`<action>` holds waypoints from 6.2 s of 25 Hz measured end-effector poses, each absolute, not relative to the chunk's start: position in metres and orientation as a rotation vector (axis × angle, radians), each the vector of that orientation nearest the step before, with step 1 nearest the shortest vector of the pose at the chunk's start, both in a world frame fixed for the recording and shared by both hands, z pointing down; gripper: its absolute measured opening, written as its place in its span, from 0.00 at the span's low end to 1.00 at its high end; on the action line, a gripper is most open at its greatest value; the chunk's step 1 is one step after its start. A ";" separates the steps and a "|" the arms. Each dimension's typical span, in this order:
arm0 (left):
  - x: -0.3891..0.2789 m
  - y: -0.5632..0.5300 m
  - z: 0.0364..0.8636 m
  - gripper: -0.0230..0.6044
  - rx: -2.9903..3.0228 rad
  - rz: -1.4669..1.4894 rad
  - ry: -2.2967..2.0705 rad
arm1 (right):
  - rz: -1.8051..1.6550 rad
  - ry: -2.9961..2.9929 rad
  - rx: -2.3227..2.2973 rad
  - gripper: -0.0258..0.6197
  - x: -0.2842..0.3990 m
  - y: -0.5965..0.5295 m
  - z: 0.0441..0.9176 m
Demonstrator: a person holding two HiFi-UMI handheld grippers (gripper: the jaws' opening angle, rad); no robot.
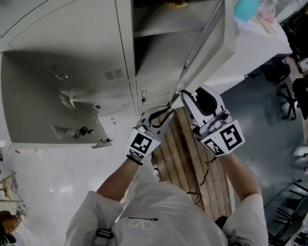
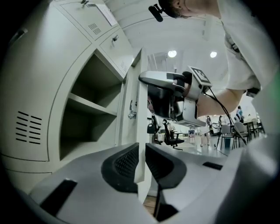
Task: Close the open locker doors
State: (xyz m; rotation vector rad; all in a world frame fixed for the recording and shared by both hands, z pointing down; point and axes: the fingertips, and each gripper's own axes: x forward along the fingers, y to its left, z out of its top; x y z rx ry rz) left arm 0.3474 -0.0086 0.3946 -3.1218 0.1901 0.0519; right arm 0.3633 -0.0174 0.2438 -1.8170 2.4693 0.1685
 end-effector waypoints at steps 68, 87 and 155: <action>0.149 -0.012 0.384 0.04 -2.911 -0.003 1.364 | 0.153 2.649 -1.427 0.06 0.208 -0.022 0.242; 0.029 -0.063 0.389 0.31 -2.478 -0.141 1.962 | 0.079 2.711 -1.300 0.07 0.131 0.014 0.265; -0.236 -0.338 0.348 0.04 -2.752 0.072 1.302 | 0.119 2.640 -1.537 0.11 -0.240 -0.339 0.247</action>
